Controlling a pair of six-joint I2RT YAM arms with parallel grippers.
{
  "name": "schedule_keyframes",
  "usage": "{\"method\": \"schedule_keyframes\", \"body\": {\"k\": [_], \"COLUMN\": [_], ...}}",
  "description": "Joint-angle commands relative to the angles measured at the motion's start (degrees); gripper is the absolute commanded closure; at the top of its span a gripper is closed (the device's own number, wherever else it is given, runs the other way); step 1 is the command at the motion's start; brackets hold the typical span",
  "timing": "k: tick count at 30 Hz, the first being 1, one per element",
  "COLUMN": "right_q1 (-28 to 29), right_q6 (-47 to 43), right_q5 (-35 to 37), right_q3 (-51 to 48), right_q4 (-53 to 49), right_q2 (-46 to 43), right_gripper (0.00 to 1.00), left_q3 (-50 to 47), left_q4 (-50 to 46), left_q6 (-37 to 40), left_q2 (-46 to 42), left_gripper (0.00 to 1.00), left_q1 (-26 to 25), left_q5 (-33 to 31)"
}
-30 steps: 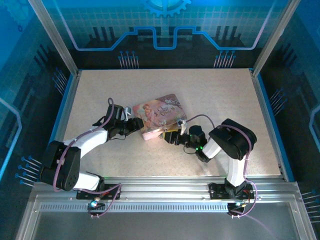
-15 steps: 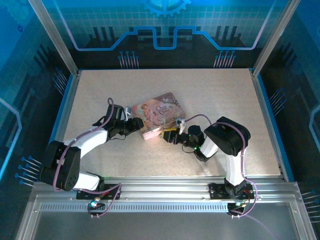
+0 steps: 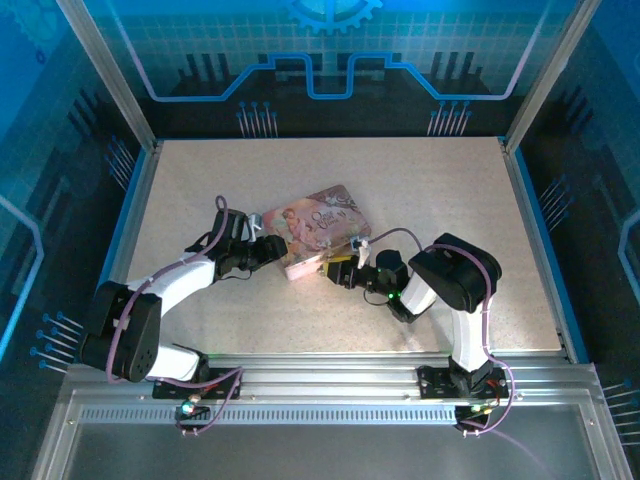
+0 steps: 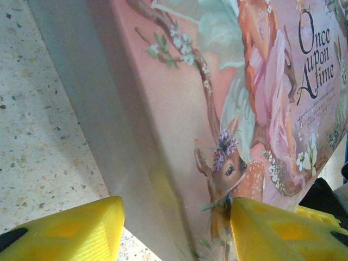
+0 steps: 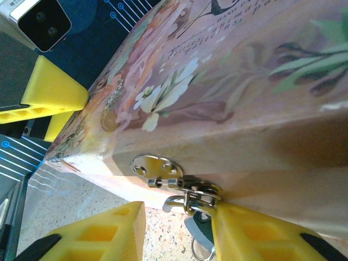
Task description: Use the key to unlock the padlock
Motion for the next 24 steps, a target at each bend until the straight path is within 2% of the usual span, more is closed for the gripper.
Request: {"method": "schedule_keyframes", "body": {"k": [1,18,24], "right_q1": [0.7,0.5,0.4], "right_q6": [-1.0,-0.1,0.8], "right_q5": [-1.0,0.3,1.3], "right_q3": [0.3,0.3,-0.4], "right_q4": [3.4,2.1,2.9], "right_q2": [-0.9,-0.3,-0.2], "right_gripper": [0.65,0.92,0.95], "left_q3": [-1.3,-1.6,-1.6], "left_q4": [-3.8,-3.9,-4.0], "left_q6": [-0.9,-0.9,-0.7], "left_q2": [0.5,0.2,0.1], "left_gripper": [0.45,0.45,0.45], "left_q1": [-0.4,-0.4,-0.5], "left_q5": [-0.4,-0.8,-0.9]}}
